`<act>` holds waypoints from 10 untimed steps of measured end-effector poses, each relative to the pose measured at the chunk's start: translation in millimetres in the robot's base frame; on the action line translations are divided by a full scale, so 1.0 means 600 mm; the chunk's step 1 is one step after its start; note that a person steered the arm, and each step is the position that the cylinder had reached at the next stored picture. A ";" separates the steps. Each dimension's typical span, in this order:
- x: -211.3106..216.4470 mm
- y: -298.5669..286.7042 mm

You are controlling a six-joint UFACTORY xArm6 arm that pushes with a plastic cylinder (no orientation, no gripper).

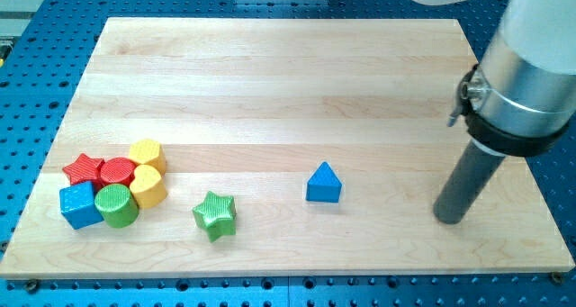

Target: Push the blue triangle into the group of blocks

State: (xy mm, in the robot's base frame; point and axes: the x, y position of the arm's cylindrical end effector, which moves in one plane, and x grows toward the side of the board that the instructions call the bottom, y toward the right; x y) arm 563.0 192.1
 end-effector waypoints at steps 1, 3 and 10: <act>0.000 0.034; 0.000 0.095; -0.014 0.001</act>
State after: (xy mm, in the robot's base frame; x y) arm 554.6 192.9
